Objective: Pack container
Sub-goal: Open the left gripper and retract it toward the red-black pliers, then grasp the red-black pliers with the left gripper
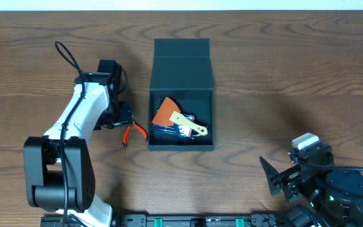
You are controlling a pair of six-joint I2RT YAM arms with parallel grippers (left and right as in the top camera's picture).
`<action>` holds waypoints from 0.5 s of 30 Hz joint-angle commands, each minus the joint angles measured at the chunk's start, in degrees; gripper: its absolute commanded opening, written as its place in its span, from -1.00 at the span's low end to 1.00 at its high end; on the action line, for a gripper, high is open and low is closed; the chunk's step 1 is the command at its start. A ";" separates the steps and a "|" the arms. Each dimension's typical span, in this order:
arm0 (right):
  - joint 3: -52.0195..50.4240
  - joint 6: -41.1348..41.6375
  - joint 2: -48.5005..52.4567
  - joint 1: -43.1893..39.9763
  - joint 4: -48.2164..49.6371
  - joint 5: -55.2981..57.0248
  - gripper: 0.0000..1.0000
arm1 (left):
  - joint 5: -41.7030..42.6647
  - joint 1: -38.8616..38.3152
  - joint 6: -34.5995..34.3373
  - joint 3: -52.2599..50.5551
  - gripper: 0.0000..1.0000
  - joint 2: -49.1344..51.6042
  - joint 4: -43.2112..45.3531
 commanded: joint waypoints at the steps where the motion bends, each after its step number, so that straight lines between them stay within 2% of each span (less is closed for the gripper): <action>1: 0.00 0.76 -0.24 -0.39 0.07 0.74 0.98 | 3.76 0.20 1.66 -3.26 0.50 0.74 1.77; 6: 0.00 0.76 -0.24 -0.39 0.07 0.74 0.98 | 6.95 0.20 1.60 -8.90 0.51 0.72 6.67; 15: 0.00 0.76 -0.26 -0.39 0.07 0.74 0.99 | 6.82 0.22 1.64 -9.60 0.50 0.83 9.44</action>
